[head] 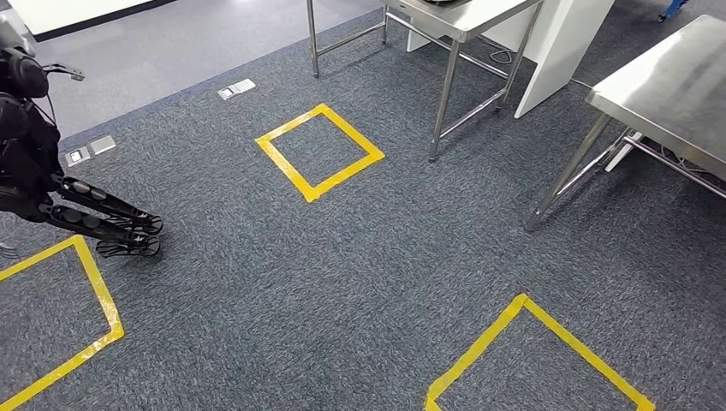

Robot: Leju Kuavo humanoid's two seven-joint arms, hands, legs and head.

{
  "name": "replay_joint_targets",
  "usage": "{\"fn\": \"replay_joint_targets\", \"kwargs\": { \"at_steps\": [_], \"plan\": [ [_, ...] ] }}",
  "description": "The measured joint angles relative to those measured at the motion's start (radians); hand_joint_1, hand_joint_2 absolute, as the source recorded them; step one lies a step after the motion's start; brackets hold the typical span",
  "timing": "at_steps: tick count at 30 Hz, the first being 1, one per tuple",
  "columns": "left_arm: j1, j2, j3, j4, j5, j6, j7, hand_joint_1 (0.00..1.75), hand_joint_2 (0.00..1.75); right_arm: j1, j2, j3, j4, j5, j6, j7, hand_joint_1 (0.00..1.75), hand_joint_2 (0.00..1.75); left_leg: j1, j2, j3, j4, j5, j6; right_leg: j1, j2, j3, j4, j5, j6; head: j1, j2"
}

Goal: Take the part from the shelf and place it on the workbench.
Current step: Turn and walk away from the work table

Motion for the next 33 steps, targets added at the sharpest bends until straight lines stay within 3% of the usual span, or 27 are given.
{"fn": "replay_joint_targets", "kwargs": {
  "at_steps": [2,3,5,7,8,10,12,13,17,19,21,22,23,24,26,28,31,33],
  "plan": [
    [0.001,0.001,0.0,0.0,0.001,0.001,0.001,0.0,0.0,0.0,0.001,0.003,0.0,0.002,0.0,0.0,0.0,0.0,0.0,-0.003,0.002,-0.011,0.008,0.018,-0.002,0.001,-0.012,0.025,-0.017,0.006,0.001,0.0],
    [0.0,0.001,0.0,0.0,0.002,0.001,0.002,0.0,0.0,0.0,0.002,0.003,0.0,0.004,0.0,0.0,0.0,0.0,0.001,-0.003,0.003,-0.016,0.013,0.025,-0.002,0.003,-0.032,0.066,-0.04,0.003,0.002,0.0],
    [0.0,0.002,0.0,0.001,0.006,0.001,0.002,0.0,0.0,0.001,0.002,0.004,0.0,0.007,0.0,0.002,0.0,0.0,0.0,-0.005,0.0,-0.018,0.016,0.033,-0.004,0.008,-0.097,0.202,-0.102,-0.006,0.004,0.0],
    [0.001,0.002,0.0,0.001,0.011,0.001,0.002,0.0,0.0,0.002,0.002,0.006,0.0,0.011,0.0,0.004,0.0,0.0,-0.001,-0.009,-0.002,-0.017,0.016,0.034,-0.005,0.011,-0.144,0.296,-0.13,-0.002,0.004,0.0],
    [0.001,0.001,0.0,0.0,0.015,0.001,0.003,0.0,0.0,0.002,0.002,0.006,0.0,0.014,0.0,0.005,0.0,0.0,-0.001,-0.012,-0.002,-0.017,0.016,0.033,-0.005,0.011,-0.14,0.287,-0.12,0.006,0.005,0.0],
    [0.001,-0.001,0.0,0.0,0.021,0.002,0.003,0.0,0.0,0.002,0.0,0.008,0.0,0.02,0.0,0.006,0.0,0.0,-0.002,-0.019,0.0,-0.016,0.017,0.032,-0.007,0.014,-0.075,0.158,-0.062,0.022,0.005,0.0],
    [0.001,-0.003,0.0,0.0,0.029,0.002,0.004,0.0,0.0,0.001,-0.003,0.01,0.0,0.026,0.0,0.009,0.0,0.0,-0.006,-0.024,0.001,-0.011,0.015,0.024,-0.006,0.019,-0.017,0.033,-0.014,0.022,0.006,0.0],
    [0.001,-0.003,0.0,0.001,0.031,0.002,0.005,0.0,0.0,0.001,-0.004,0.011,0.0,0.028,0.0,0.011,0.0,0.0,-0.007,-0.025,0.001,-0.01,0.014,0.018,-0.005,0.021,-0.007,0.007,-0.005,0.017,0.005,0.0],
    [0.002,-0.005,0.001,0.001,0.034,0.003,0.006,0.0,0.0,0.0,-0.006,0.019,0.0,0.032,0.0,0.014,0.0,0.0,-0.001,-0.023,-0.006,0.008,-0.001,-0.004,-0.008,0.017,-0.003,-0.002,0.006,-0.012,0.004,0.0],
    [0.002,-0.006,0.001,0.0,0.035,0.003,0.006,0.0,0.0,0.0,-0.006,0.023,0.0,0.034,0.001,0.014,0.0,0.0,0.003,-0.019,-0.044,0.097,-0.059,-0.014,-0.013,0.013,0.001,-0.004,0.011,-0.023,0.0,0.0],
    [0.003,-0.007,0.001,0.0,0.04,0.004,0.006,0.0,0.0,0.001,-0.007,0.027,0.0,0.037,0.001,0.014,0.0,0.0,0.004,-0.018,-0.106,0.233,-0.124,-0.023,-0.01,0.008,-0.001,-0.003,0.011,-0.026,-0.002,0.0],
    [0.004,-0.007,0.002,0.0,0.043,0.005,0.006,0.0,0.0,0.001,-0.008,0.029,0.0,0.04,0.001,0.014,0.0,0.0,0.005,-0.017,-0.127,0.276,-0.136,-0.025,-0.009,0.006,-0.002,-0.003,0.011,-0.026,-0.002,0.0],
    [0.005,-0.007,0.003,0.001,0.047,0.007,0.005,0.0,0.0,0.001,-0.008,0.03,0.0,0.042,0.001,0.014,0.0,0.0,0.005,-0.016,-0.13,0.281,-0.127,-0.025,-0.008,0.005,-0.001,-0.003,0.011,-0.026,-0.002,0.0],
    [0.005,-0.007,0.003,0.001,0.05,0.009,0.005,0.0,0.0,0.0,-0.008,0.032,0.0,0.044,0.001,0.014,0.0,0.0,0.006,-0.014,-0.112,0.246,-0.1,-0.024,-0.008,0.004,0.0,-0.003,0.01,-0.026,-0.002,0.0],
    [0.005,-0.008,0.003,0.001,0.053,0.011,0.003,0.0,0.0,-0.001,-0.008,0.033,0.0,0.045,0.002,0.015,0.0,0.0,0.005,-0.002,-0.04,0.101,-0.034,-0.019,-0.006,0.003,0.002,-0.003,0.009,-0.024,-0.002,0.0],
    [0.003,-0.01,0.004,0.001,0.056,0.012,0.002,0.0,0.0,-0.003,-0.009,0.034,0.0,0.045,0.002,0.015,0.0,0.0,0.001,0.005,0.005,0.007,-0.004,-0.009,0.0,0.002,0.001,-0.002,0.006,-0.018,-0.001,0.0],
    [0.004,-0.013,0.006,0.001,0.065,0.014,0.003,0.0,0.0,-0.005,-0.01,0.035,0.0,0.048,0.005,0.014,0.0,0.0,-0.004,0.001,0.007,-0.009,0.001,0.009,0.006,0.0,-0.003,-0.002,0.005,-0.005,0.0,0.0],
    [0.005,-0.015,0.009,0.001,0.067,0.018,0.003,0.0,0.0,-0.006,-0.012,0.035,0.0,0.049,0.009,0.014,0.0,0.0,-0.002,-0.002,0.011,-0.021,0.009,0.025,0.005,0.002,-0.022,0.036,-0.019,-0.001,0.002,0.0]
  ]
}}
